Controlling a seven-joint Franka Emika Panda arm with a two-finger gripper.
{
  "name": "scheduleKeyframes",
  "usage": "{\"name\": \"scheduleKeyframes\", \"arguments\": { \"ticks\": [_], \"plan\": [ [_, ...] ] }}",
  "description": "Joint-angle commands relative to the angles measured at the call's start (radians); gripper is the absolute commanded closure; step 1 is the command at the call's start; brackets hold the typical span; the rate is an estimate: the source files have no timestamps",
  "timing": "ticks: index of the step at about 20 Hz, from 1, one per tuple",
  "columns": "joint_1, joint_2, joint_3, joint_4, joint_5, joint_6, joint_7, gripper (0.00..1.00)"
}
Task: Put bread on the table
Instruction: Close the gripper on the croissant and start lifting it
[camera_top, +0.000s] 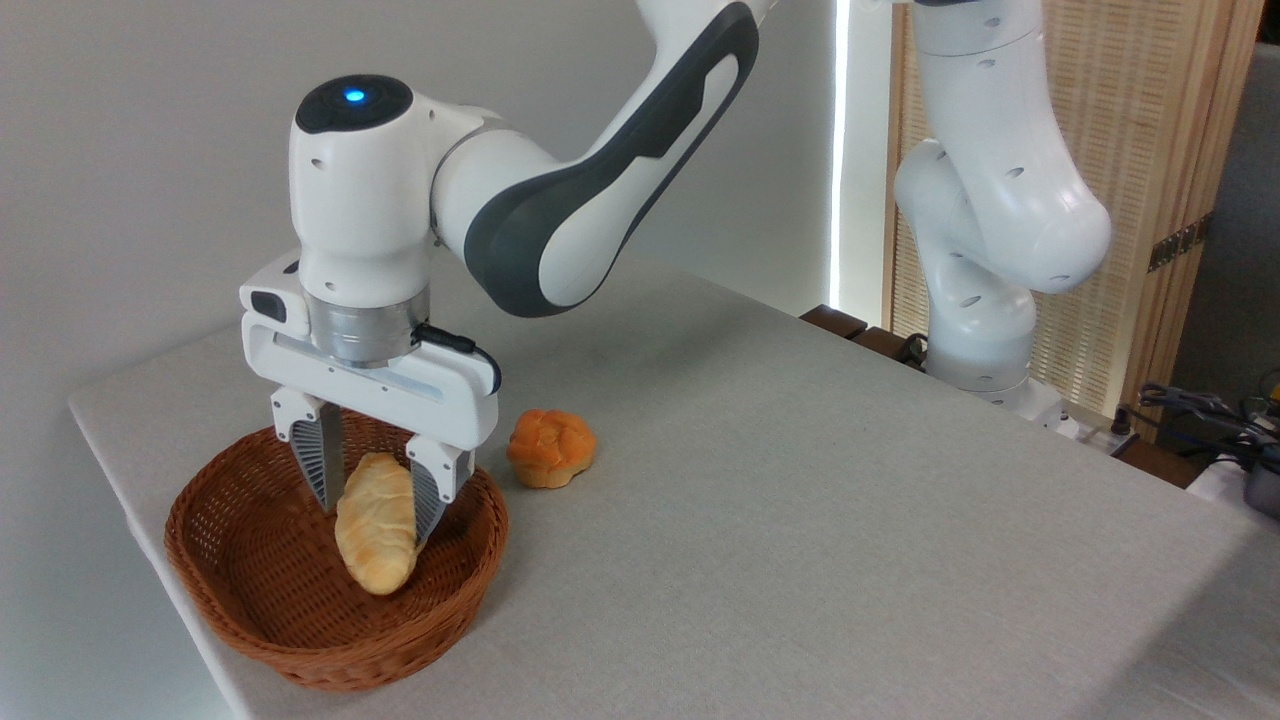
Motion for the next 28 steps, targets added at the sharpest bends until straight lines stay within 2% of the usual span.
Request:
{"name": "scheduleKeyframes", "arguments": {
  "ticks": [1, 9, 10, 11, 14, 15, 24, 28],
  "plan": [
    [-0.004, 0.028, 0.001, 0.019, -0.041, 0.042, -0.015, 0.0],
    [-0.005, 0.051, -0.03, 0.019, -0.022, 0.056, 0.0, 0.0],
    [-0.005, 0.051, -0.033, 0.019, 0.0, 0.056, -0.002, 0.0],
    [-0.005, 0.051, -0.033, 0.019, 0.024, 0.054, -0.005, 0.05],
    [-0.005, 0.049, -0.035, 0.019, 0.034, 0.056, 0.0, 0.44],
    [-0.005, 0.049, -0.035, 0.019, 0.032, 0.056, 0.001, 0.53],
    [-0.004, 0.04, -0.033, 0.019, 0.03, 0.056, 0.0, 0.55],
    [0.001, 0.022, -0.027, 0.075, 0.026, 0.054, -0.011, 0.53]
  ]
}}
